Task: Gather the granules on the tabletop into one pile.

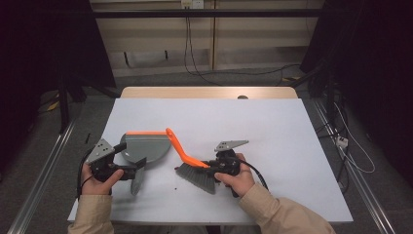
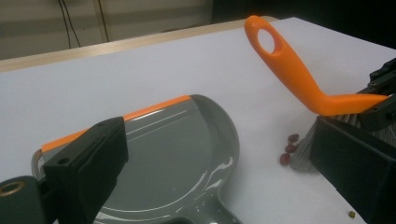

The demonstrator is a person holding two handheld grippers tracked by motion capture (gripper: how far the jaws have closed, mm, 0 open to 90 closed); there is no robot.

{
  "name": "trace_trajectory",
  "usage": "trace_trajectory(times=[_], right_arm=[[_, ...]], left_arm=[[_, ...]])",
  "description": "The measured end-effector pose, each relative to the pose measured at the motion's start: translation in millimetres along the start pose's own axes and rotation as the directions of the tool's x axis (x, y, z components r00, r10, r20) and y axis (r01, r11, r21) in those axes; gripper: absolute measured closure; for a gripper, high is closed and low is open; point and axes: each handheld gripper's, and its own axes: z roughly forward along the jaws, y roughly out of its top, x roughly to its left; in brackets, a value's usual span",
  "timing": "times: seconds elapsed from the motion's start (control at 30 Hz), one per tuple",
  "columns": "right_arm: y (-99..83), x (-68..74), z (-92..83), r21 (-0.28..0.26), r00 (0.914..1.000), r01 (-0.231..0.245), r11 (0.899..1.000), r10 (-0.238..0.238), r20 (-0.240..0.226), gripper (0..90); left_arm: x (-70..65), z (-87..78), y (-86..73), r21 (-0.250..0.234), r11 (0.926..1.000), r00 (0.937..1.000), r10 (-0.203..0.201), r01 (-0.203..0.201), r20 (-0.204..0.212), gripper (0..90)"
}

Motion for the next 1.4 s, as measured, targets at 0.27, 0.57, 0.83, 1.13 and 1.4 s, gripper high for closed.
trace_trajectory(times=[0.27, 0.57, 0.83, 1.13, 1.4], right_arm=[[-0.8, -2.6, -8.0, -0.020, 0.9999, -0.011, 1.000, 0.011, 0.009, 71.3], [9.2, 17.3, -5.5, -0.101, 0.9992, -0.033, 0.994, 0.030, -0.028, 71.3], [7.6, 42.3, 29.3, -0.099, 0.9927, -0.080, 0.992, 0.070, -0.098, 71.3], [4.6, 41.5, 53.0, -0.046, 0.9947, -0.098, 0.994, 0.096, -0.036, 71.2], [0.0, 26.4, 36.4, -0.059, 0.9924, -0.118, 0.991, 0.119, 0.029, 71.0]], left_arm=[[-0.2, -0.5, 0.7, 0.000, 1.0000, 1.0000, 0.003, -0.003, 0.000, 4.4], [-0.3, -0.6, 1.0, -0.002, 1.0000, 1.0000, 0.002, -0.002, 0.000, 4.4], [1.2, -4.8, 1.7, -0.016, 0.9999, 1.0000, -0.001, 0.001, -0.009, 4.5], [1.9, -6.1, 2.3, -0.017, 0.9998, 1.0000, 0.003, -0.003, -0.009, 4.4], [1.5, -4.5, 1.2, -0.011, 0.9999, 1.0000, 0.006, -0.006, -0.005, 4.4]])
